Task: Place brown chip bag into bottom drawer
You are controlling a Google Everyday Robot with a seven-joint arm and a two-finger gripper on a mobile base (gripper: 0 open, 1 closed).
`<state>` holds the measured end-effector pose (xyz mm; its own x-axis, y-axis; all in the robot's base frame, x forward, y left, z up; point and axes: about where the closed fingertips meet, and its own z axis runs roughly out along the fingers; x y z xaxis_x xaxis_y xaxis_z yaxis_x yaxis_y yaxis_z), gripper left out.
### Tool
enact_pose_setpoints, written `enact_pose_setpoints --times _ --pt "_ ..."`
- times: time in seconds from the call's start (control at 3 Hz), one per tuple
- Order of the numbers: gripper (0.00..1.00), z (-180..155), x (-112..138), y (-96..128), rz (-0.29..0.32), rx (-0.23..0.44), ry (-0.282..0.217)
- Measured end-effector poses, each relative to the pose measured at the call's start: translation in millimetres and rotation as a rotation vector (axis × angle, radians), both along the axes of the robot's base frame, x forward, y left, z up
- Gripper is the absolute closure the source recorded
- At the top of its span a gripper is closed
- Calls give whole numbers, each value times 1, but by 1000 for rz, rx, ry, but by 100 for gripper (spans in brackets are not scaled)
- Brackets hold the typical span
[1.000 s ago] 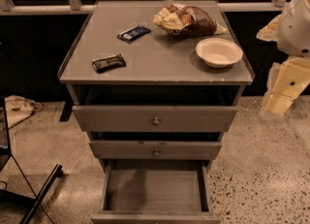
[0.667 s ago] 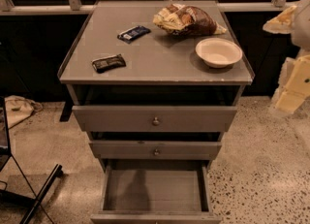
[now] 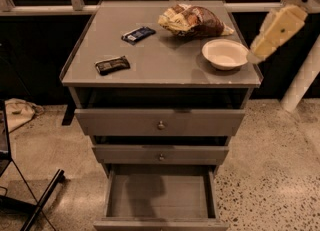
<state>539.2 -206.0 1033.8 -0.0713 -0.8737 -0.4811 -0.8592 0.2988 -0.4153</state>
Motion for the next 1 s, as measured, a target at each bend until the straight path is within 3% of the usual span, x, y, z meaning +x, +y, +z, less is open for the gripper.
enact_pose_setpoints --times 0.33,0.67,1.0 --pt "0 -1 53 2 -33 81 -26" --pt "0 -20 107 15 -56 111 19" --pt "0 -19 116 20 -50 117 12"
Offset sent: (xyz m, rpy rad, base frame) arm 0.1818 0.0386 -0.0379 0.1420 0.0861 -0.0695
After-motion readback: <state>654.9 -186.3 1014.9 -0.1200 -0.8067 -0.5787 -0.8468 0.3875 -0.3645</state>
